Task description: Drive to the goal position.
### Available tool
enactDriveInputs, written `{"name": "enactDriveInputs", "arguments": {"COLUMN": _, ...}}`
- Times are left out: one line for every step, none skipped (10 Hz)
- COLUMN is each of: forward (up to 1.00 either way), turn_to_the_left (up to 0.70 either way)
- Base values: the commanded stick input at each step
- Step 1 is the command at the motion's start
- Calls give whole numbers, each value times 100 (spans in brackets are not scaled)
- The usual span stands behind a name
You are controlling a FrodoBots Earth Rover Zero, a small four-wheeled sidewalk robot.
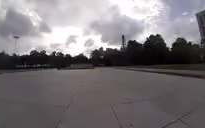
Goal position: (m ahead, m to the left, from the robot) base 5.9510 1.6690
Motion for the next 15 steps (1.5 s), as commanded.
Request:
{"name": "enactDriveInputs", "arguments": {"forward": 70, "turn_to_the_left": 0}}
{"name": "enactDriveInputs", "arguments": {"forward": 70, "turn_to_the_left": 0}}
{"name": "enactDriveInputs", "arguments": {"forward": 70, "turn_to_the_left": 0}}
{"name": "enactDriveInputs", "arguments": {"forward": 70, "turn_to_the_left": 0}}
{"name": "enactDriveInputs", "arguments": {"forward": 70, "turn_to_the_left": 0}}
{"name": "enactDriveInputs", "arguments": {"forward": 70, "turn_to_the_left": 0}}
{"name": "enactDriveInputs", "arguments": {"forward": 70, "turn_to_the_left": 0}}
{"name": "enactDriveInputs", "arguments": {"forward": 70, "turn_to_the_left": 0}}
{"name": "enactDriveInputs", "arguments": {"forward": 70, "turn_to_the_left": 0}}
{"name": "enactDriveInputs", "arguments": {"forward": 70, "turn_to_the_left": 0}}
{"name": "enactDriveInputs", "arguments": {"forward": 70, "turn_to_the_left": 0}}
{"name": "enactDriveInputs", "arguments": {"forward": 70, "turn_to_the_left": 0}}
{"name": "enactDriveInputs", "arguments": {"forward": 70, "turn_to_the_left": 0}}
{"name": "enactDriveInputs", "arguments": {"forward": 70, "turn_to_the_left": 0}}
{"name": "enactDriveInputs", "arguments": {"forward": 70, "turn_to_the_left": 0}}
